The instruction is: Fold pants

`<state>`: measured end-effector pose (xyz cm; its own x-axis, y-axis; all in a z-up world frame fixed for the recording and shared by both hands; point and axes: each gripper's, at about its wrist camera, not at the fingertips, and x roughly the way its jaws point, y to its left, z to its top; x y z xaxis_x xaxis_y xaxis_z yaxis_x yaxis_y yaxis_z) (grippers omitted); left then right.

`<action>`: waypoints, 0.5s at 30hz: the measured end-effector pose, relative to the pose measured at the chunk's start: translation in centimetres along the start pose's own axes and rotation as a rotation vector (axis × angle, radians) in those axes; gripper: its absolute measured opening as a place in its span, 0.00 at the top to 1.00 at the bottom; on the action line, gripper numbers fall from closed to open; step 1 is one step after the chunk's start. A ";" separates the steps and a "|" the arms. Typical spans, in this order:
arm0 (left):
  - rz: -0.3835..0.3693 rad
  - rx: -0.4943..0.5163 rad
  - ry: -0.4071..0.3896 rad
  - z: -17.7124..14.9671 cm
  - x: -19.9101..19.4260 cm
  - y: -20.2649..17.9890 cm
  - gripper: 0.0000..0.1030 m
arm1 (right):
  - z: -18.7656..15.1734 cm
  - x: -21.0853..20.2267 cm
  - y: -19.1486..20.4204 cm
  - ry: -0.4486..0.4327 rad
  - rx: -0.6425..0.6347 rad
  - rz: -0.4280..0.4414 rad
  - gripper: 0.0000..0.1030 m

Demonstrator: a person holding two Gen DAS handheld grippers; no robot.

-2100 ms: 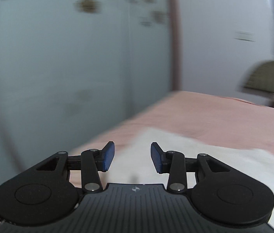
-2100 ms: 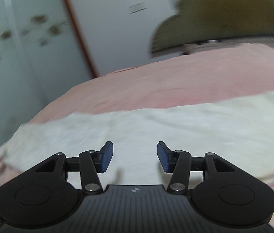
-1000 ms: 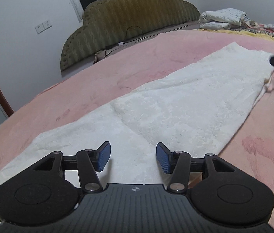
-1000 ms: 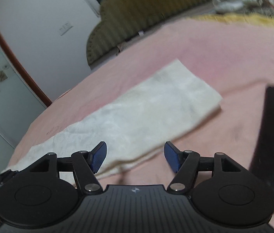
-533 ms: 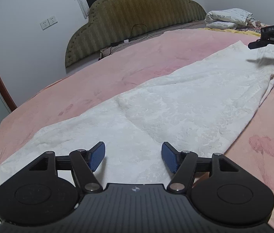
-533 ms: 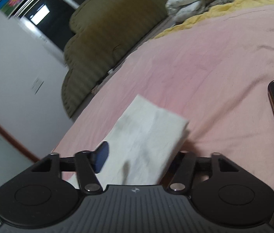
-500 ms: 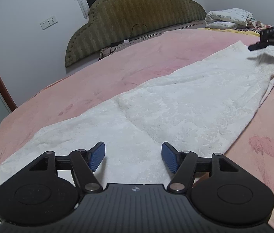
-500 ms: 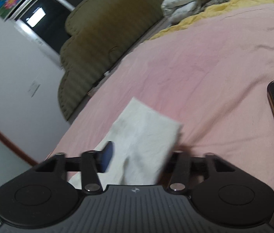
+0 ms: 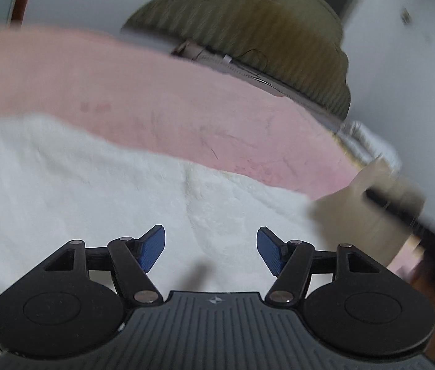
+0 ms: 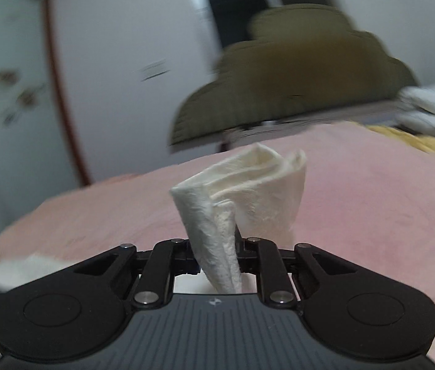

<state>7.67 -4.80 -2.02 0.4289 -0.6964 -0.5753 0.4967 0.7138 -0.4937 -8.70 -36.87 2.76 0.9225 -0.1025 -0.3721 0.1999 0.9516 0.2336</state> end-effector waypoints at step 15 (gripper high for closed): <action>-0.337 -0.606 0.241 1.9 8.0 2.6 0.17 | -3.3 0.8 7.3 0.099 -0.203 0.133 0.85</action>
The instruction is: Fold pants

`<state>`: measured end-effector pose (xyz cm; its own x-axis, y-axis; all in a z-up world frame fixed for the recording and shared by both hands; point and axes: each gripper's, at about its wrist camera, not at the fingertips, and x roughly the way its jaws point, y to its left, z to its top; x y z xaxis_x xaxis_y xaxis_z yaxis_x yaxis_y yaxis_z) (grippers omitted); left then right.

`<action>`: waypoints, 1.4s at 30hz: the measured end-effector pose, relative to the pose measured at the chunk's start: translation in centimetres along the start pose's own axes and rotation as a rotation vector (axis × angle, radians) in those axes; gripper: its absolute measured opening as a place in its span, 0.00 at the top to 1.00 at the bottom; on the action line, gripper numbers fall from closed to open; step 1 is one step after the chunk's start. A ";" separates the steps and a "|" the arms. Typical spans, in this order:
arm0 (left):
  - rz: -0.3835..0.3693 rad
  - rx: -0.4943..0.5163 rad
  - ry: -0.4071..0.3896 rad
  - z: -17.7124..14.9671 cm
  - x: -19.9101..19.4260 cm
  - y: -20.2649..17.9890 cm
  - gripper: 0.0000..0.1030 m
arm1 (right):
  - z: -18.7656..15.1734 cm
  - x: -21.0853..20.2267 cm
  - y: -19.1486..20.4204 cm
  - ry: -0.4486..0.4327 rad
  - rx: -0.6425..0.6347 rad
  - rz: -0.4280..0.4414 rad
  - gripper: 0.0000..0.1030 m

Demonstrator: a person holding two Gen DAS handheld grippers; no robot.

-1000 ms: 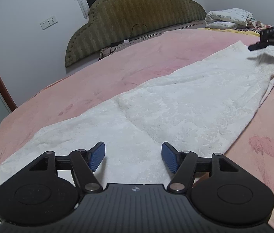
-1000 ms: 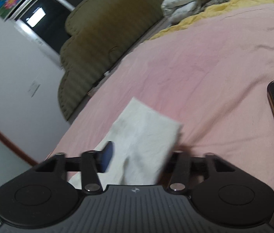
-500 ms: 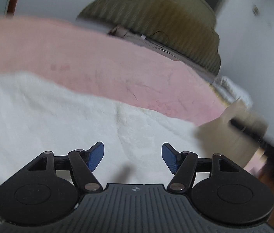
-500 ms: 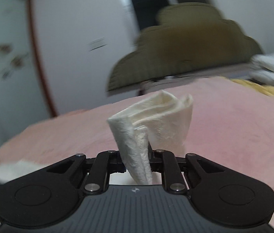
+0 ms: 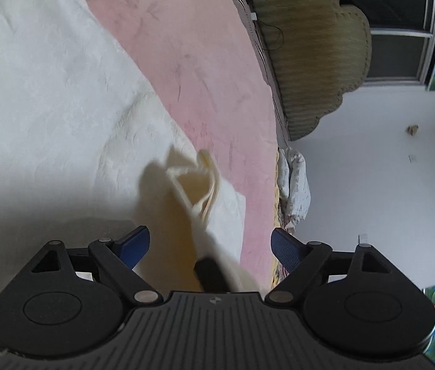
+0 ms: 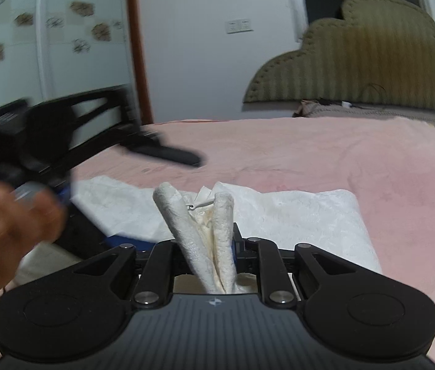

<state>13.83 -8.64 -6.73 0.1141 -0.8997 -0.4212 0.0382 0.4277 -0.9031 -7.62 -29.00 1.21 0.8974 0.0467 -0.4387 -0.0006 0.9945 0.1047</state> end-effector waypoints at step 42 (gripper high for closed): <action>0.801 0.625 -0.507 1.0 -14.7 -0.2 0.58 | 0.6 5.2 16.5 0.045 -0.550 0.410 0.63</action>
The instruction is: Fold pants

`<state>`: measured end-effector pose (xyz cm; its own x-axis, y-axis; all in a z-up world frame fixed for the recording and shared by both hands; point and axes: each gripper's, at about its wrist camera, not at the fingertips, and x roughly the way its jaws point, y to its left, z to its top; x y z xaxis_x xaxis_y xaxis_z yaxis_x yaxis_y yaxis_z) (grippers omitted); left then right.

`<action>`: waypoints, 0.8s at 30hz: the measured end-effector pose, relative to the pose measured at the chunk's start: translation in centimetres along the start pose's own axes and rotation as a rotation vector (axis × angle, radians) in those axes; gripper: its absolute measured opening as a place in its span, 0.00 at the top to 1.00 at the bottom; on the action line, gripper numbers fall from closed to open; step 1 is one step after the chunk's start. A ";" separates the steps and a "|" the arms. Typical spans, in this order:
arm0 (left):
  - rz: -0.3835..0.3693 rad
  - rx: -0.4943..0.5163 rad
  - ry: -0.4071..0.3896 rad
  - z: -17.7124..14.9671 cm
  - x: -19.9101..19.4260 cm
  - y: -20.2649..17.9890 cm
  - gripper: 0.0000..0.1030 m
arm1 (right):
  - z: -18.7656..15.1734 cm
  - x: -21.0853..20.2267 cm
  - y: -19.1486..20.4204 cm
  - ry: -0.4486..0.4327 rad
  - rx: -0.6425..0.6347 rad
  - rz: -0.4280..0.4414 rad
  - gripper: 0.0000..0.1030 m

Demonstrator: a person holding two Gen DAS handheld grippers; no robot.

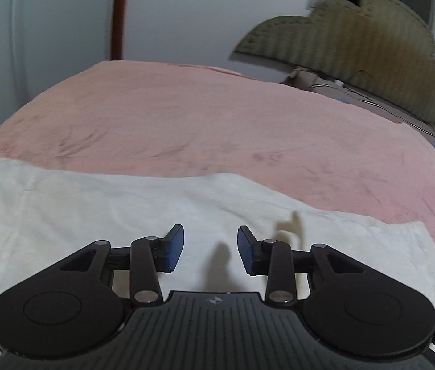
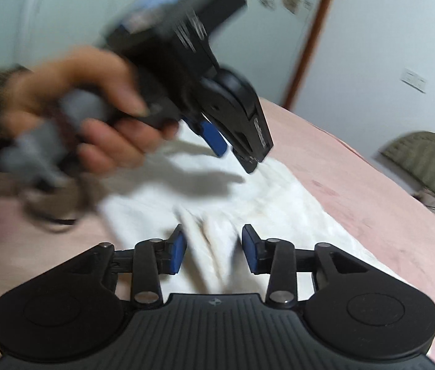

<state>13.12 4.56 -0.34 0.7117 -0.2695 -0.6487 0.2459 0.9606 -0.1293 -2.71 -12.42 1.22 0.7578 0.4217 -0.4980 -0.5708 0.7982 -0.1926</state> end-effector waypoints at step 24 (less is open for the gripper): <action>-0.351 -0.253 0.226 -1.8 -3.5 0.8 0.58 | -2.2 2.1 3.2 0.102 -0.237 -0.196 0.88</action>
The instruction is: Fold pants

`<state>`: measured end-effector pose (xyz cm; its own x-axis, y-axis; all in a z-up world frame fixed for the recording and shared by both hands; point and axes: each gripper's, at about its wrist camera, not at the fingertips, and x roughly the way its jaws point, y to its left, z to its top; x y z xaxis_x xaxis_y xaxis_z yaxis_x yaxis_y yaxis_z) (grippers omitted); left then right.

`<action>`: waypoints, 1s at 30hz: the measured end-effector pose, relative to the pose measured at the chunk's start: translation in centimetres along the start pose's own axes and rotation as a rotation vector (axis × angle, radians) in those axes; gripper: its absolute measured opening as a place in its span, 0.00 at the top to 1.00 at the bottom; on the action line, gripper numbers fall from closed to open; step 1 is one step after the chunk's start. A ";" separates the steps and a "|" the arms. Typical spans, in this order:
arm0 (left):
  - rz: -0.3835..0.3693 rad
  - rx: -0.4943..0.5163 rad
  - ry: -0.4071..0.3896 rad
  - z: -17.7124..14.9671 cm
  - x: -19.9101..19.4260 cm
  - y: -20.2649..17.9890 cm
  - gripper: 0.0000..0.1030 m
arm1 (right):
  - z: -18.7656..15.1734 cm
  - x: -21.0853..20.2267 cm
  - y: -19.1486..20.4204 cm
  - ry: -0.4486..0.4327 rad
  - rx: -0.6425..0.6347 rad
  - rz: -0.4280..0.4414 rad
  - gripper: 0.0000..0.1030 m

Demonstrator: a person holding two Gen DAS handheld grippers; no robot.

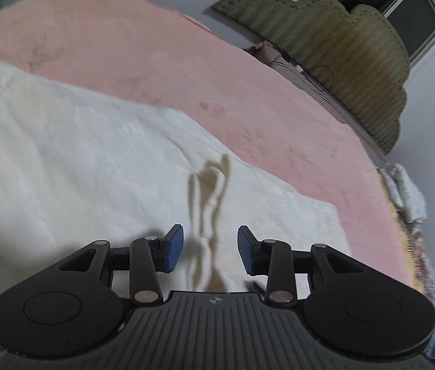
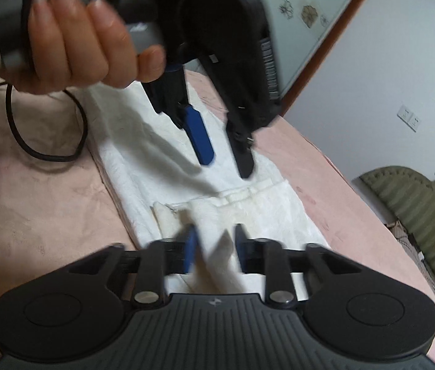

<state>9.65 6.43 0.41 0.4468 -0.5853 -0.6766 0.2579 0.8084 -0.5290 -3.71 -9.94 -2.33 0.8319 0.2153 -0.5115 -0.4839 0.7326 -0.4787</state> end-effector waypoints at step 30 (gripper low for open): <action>-0.186 -0.282 0.064 -0.6 4.8 1.9 0.99 | -1.9 -0.2 -8.7 0.002 0.599 0.151 0.91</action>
<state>11.73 5.09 -4.13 0.3576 -0.7307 -0.5815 0.0783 0.6439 -0.7611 -0.20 -17.55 0.61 0.7650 0.3445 -0.5441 -0.3597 0.9294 0.0826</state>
